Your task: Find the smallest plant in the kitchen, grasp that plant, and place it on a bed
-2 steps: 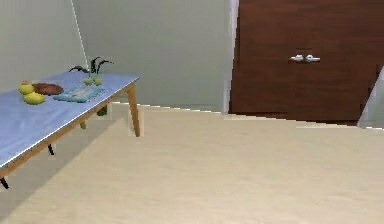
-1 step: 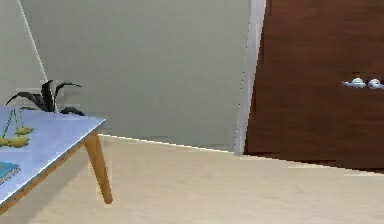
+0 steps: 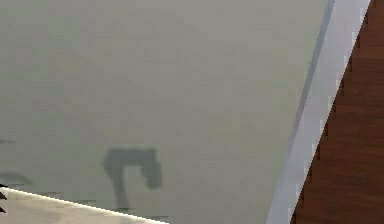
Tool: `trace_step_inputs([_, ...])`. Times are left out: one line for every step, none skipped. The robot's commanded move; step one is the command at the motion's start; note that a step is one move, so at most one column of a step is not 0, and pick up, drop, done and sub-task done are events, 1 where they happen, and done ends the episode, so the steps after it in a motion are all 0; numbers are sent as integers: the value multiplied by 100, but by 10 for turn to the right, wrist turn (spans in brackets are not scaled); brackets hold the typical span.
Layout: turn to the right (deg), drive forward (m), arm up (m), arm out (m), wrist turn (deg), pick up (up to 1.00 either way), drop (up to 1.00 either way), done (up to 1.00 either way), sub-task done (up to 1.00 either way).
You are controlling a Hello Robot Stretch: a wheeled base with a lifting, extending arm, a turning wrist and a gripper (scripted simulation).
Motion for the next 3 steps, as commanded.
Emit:
trace_step_inputs([60, 0, 0, 0, 0, 0, 0, 0, 0])
trace_step_inputs([0, 25, 0, 0, 0, 0, 0, 0, 0])
trace_step_inputs([-450, 0, 0, 0, 0, 0, 0, 0, 0])
